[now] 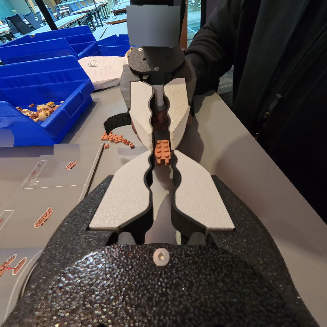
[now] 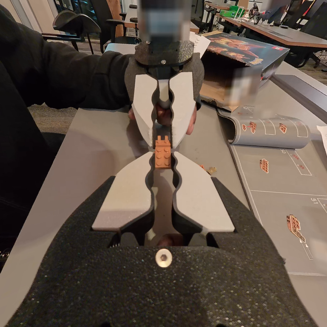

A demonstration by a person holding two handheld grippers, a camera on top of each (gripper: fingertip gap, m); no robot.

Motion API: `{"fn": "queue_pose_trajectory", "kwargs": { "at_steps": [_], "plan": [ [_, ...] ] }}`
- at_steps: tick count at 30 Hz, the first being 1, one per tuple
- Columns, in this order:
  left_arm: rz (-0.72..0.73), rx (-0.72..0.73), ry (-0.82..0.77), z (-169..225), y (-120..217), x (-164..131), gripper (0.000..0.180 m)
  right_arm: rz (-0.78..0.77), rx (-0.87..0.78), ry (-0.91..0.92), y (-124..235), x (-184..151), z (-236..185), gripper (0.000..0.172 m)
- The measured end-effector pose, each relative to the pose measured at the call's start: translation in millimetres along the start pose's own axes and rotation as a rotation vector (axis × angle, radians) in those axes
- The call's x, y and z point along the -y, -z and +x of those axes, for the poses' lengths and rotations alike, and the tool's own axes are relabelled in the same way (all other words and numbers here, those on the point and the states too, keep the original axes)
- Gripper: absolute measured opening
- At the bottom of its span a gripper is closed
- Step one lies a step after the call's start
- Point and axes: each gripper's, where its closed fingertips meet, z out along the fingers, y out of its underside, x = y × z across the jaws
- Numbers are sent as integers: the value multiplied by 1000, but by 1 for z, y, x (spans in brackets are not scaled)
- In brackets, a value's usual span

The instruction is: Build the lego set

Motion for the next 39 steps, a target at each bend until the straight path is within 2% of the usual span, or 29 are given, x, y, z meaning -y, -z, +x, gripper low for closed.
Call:
{"fn": "queue_pose_trajectory", "kwargs": {
  "at_steps": [11, 18, 21, 24, 30, 35, 39],
  "plan": [
    [-11, -16, 32, 0, -5, -3, 23, 16, 6, -15, 1, 3, 0, 16],
    [36, 17, 8, -3, -3, 5, 38, 32, 21, -50, 3, 4, 1, 16],
    [52, 62, -101, -4, 4, 12, 43, 55, 55, -110, 6, 7, 1, 16],
    [46, 139, -285, -4, 14, 18, 46, 72, 115, -195, 9, 8, 1, 16],
    [-47, 246, -603, -5, 18, 20, 49, 102, 239, -343, 12, 12, -3, 16],
    [-119, 237, -727, -1, 8, 14, 49, 111, 298, -384, 13, 14, -8, 16],
    [-119, 238, -776, 2, 4, 15, 44, 113, 313, -398, 13, 15, -10, 16]
  ]
}}
